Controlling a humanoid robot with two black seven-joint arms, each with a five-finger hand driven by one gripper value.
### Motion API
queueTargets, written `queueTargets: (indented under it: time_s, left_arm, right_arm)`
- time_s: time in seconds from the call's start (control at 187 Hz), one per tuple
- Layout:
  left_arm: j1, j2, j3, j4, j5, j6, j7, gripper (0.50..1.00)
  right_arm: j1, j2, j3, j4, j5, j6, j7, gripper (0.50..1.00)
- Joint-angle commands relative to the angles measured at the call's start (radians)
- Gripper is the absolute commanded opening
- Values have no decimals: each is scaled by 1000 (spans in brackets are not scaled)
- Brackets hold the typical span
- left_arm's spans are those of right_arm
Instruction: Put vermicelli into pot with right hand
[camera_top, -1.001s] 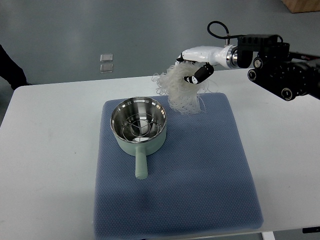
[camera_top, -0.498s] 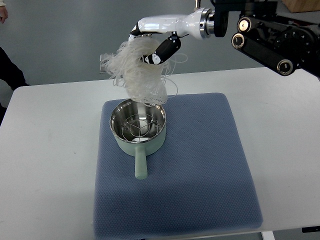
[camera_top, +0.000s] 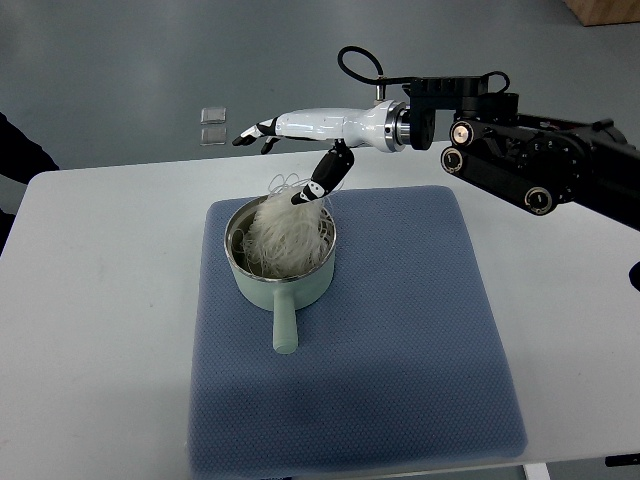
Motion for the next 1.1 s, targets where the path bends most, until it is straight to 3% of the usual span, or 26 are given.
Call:
queueTargets:
  time_s: [0.0, 0.3, 0.305, 0.359, 0.434, 0.439, 0.551, 0.567, 0.626, 0.632, 0.728, 1.097]
  left_arm:
    - [-1, 0, 0, 0, 0, 0, 0, 1000]
    - [-1, 0, 0, 0, 0, 0, 0, 1000]
    - [-1, 0, 0, 0, 0, 0, 0, 1000]
    - [-1, 0, 0, 0, 0, 0, 0, 1000]
    - [-1, 0, 0, 0, 0, 0, 0, 1000]
    - [-1, 0, 0, 0, 0, 0, 0, 1000]
    - [-1, 0, 0, 0, 0, 0, 0, 1000]
    - [-1, 0, 0, 0, 0, 0, 0, 1000]
    - [-1, 0, -1, 0, 0, 0, 0, 1000]
    - [-1, 0, 0, -2, 0, 0, 0, 1000]
    - [-1, 0, 0, -3, 0, 0, 0, 1000]
    - [-1, 0, 0, -3, -1, 0, 0, 1000]
  right_arm:
    - [4, -29, 32, -3, 8, -3, 3, 901]
    - [-66, -61, 227, -78, 171, 22, -21, 899]
    - [-101, -62, 257, -118, 260, 14, -50, 899]
    - [-140, -56, 291, -164, 369, 0, -87, 897]
    - [-154, -52, 304, -183, 413, -8, -100, 897]
    - [-190, -47, 334, -228, 536, -33, -130, 897]
    - [-229, -45, 357, -272, 683, -77, -160, 897]
    - [-263, -44, 360, -293, 835, -104, -183, 897]
    - [-267, -45, 360, -293, 860, -106, -184, 897]
    - [-295, -48, 360, -296, 978, -109, -190, 897]
    - [-339, -56, 360, -298, 1131, -109, -190, 899]
    - [-390, -62, 364, -302, 1344, -110, -189, 919]
